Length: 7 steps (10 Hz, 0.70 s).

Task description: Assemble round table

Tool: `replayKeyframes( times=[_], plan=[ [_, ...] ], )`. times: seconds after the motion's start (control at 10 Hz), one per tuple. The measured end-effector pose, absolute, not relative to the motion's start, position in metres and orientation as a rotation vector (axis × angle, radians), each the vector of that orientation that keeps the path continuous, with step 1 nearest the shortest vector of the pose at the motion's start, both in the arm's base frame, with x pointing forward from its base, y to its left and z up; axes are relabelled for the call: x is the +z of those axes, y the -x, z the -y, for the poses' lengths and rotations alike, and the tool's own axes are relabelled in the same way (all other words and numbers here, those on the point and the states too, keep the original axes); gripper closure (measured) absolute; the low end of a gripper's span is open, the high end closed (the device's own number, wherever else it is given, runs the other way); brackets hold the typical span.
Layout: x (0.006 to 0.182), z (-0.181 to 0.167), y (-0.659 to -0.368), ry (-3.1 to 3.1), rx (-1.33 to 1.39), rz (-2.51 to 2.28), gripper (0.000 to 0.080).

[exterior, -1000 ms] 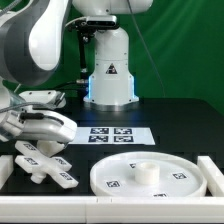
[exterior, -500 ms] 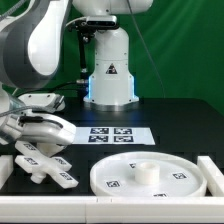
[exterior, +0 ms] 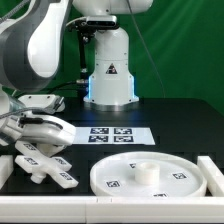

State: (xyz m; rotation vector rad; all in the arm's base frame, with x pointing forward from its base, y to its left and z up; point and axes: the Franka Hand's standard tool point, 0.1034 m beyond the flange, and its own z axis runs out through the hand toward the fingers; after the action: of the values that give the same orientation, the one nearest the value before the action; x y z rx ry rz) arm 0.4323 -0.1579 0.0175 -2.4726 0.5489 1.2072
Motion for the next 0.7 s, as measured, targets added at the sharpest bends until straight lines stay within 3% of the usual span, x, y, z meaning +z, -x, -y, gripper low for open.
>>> replayKeyframes(
  times=[0.4,0.6,0.7],
  plan=[
    [0.02,0.154,-0.434,2.478,1.207,-0.539,0.0406],
    [0.046,0.137,-0.444,2.481,1.207,-0.49,0.0406],
    [0.064,0.131,-0.448,2.475,1.208,-0.479,0.0463]
  ],
)
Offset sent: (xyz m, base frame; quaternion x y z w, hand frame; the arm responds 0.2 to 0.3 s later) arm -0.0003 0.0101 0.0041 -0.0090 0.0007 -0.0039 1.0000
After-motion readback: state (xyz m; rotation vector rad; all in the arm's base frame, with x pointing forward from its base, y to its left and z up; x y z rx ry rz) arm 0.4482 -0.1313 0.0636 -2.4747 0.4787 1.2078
